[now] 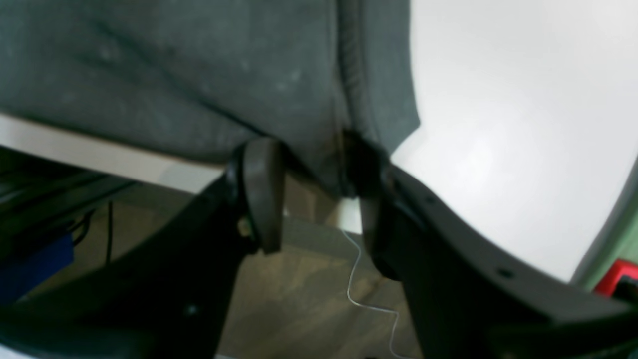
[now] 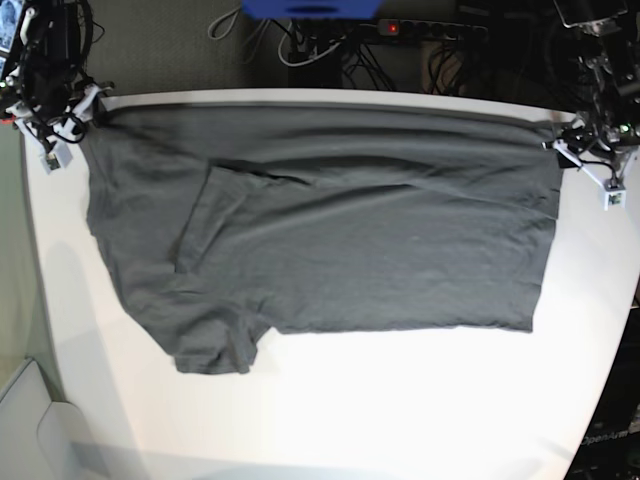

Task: Layout the t-shirt on the table in an organized manner, then fold the t-shirt properly
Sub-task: 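Open both grippers to release the folded edge, then move both grippers down the shirt sides toward the hem corners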

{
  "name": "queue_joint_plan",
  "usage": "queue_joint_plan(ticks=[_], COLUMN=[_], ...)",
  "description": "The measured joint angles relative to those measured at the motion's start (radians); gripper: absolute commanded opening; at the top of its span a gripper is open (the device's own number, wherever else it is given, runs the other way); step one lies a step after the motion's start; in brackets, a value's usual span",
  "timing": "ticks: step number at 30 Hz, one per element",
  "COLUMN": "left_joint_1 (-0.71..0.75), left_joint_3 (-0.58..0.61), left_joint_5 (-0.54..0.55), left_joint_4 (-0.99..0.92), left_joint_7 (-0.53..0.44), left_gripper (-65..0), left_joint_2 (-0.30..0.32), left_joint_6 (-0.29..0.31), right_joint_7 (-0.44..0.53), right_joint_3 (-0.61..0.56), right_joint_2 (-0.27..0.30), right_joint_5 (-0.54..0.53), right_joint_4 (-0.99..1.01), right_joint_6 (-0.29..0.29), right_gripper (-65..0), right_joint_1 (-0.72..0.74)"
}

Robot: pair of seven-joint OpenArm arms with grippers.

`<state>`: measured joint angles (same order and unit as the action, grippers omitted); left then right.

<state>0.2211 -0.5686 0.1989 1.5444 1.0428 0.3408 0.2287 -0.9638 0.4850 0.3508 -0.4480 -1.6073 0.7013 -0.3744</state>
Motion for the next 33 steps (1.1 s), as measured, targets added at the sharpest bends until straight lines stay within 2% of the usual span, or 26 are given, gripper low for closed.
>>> queue_joint_plan(ticks=[7, 12, 17, 21, 24, 27, 30, 33], left_joint_1=[0.006, 0.036, 0.033, 0.025, -0.023, -0.137, -0.256, -0.365], left_joint_3=[-0.006, -0.005, -0.005, -0.014, -0.074, -0.1, -0.092, -0.065], left_joint_5=[0.003, 0.011, 0.009, 0.008, 0.015, -0.015, 0.011, -0.012], left_joint_4=[0.043, 0.156, 0.229, 0.254, 0.266, 0.253, 0.148, 0.024], left_joint_7=[0.002, 0.002, 0.001, 0.004, 0.003, 0.0, -0.01, 0.003], left_gripper=[-27.0, -27.0, -27.0, -27.0, -27.0, -26.9, -26.9, -26.9], left_joint_2=[0.013, 0.011, 0.011, -0.001, -0.032, -0.039, -0.043, -0.047], left_joint_6=[0.0, -0.003, -0.001, 0.0, 0.003, -0.01, 0.003, -0.011], right_joint_7=[0.0, -0.02, -0.008, -0.023, -0.032, -0.031, -0.115, -0.132], right_joint_3=[-0.002, 0.005, 0.047, 0.092, 0.096, 0.068, 0.022, -0.044], right_joint_2=[0.0, -0.011, -0.055, -0.068, -0.068, -0.037, -0.024, 0.003], right_joint_5=[-0.005, 0.02, 0.018, 0.032, 0.043, 0.024, 0.028, 0.031], right_joint_4=[-0.001, -0.089, -0.224, -0.238, -0.226, -0.191, -0.113, 0.019], right_joint_6=[0.001, -0.005, -0.003, -0.002, -0.004, 0.002, 0.003, -0.006], right_gripper=[-29.4, -29.3, -29.3, -29.3, -29.3, -29.3, -29.3, -29.4], right_joint_1=[0.0, -0.049, -0.053, -0.048, 0.041, 0.158, 0.3, 0.46])
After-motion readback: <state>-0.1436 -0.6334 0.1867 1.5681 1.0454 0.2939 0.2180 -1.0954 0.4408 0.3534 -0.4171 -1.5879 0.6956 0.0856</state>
